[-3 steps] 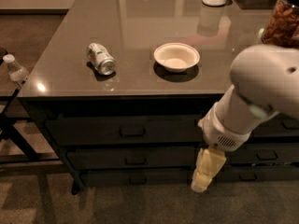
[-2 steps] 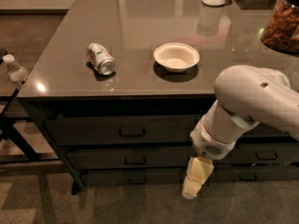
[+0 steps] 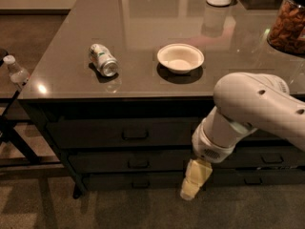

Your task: Open top drawer

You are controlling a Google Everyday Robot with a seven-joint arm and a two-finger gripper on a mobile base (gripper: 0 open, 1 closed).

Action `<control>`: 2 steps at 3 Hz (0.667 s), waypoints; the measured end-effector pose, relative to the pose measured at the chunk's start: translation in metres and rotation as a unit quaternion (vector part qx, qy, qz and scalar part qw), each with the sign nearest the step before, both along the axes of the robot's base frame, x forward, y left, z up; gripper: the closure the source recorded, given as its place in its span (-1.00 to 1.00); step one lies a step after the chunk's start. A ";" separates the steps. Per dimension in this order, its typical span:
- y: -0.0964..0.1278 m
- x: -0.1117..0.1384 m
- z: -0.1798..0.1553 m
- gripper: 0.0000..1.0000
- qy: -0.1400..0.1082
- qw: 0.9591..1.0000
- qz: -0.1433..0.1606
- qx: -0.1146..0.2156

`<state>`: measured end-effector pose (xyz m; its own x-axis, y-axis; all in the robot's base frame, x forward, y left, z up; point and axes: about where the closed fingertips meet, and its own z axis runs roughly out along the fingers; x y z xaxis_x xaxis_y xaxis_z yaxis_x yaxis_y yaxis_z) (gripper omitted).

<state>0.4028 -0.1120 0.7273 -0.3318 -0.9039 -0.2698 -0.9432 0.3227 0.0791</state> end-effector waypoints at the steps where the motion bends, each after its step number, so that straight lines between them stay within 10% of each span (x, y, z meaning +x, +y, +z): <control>1: 0.009 0.025 -0.010 -1.00 -0.024 1.000 -0.013 0.008; 2: 0.012 0.071 -0.021 -1.00 -0.054 0.998 -0.026 0.004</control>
Offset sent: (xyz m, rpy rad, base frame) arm 0.0865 0.0088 -0.0175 0.0170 -0.1473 -0.0611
